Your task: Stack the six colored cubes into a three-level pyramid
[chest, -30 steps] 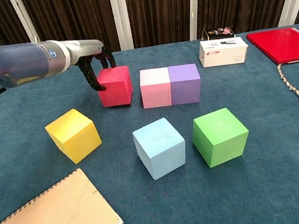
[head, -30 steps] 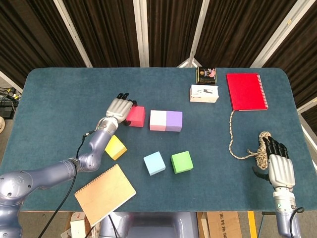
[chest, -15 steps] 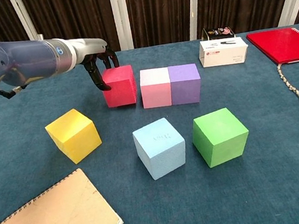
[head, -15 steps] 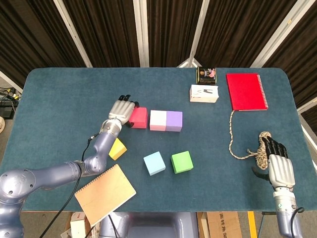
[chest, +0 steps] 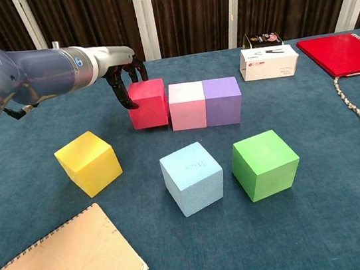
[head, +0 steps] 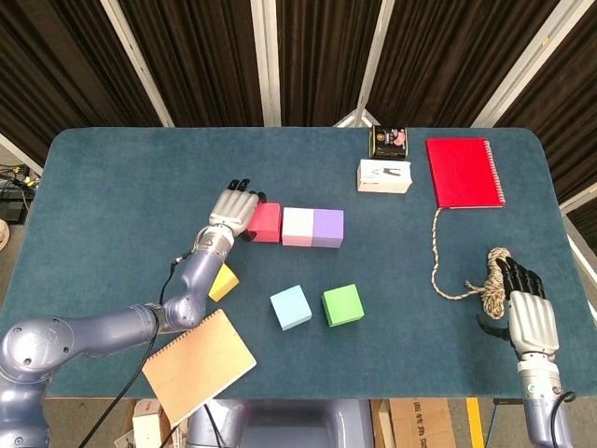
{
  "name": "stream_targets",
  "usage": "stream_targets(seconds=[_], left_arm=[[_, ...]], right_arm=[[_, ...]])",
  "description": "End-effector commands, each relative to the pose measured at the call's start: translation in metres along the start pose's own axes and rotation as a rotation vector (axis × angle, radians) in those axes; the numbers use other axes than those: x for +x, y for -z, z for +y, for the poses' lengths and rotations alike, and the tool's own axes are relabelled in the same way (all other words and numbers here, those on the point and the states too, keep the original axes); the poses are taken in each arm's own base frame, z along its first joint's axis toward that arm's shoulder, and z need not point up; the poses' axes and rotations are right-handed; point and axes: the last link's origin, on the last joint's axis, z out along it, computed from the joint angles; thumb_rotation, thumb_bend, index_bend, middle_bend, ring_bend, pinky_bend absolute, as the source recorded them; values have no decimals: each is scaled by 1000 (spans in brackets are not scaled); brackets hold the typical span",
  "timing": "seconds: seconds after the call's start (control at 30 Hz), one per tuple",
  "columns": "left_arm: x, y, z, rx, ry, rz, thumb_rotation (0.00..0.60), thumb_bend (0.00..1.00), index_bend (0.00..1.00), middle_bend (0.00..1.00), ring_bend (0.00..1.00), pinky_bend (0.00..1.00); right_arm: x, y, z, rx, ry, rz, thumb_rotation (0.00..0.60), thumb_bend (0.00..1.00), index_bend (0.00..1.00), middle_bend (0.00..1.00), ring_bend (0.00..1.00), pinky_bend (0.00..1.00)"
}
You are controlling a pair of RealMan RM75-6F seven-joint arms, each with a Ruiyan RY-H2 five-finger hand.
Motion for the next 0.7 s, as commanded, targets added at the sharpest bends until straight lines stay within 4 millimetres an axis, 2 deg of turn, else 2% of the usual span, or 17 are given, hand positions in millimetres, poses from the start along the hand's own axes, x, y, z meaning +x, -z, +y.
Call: stream_targets(seconds=[0.03,0.7], left_arm=[[-1,-1,1,-1,-5,2,600,395,260,284,5,50],[-7,-5,4,-8,-9,-10,600,388,255,268,0,49]], right_arm=[[0,0,0,0,-2,-2,600,269,0,0,0,0],[0,-1,1,-8,-3,-8,600,268,0,0,0,0]])
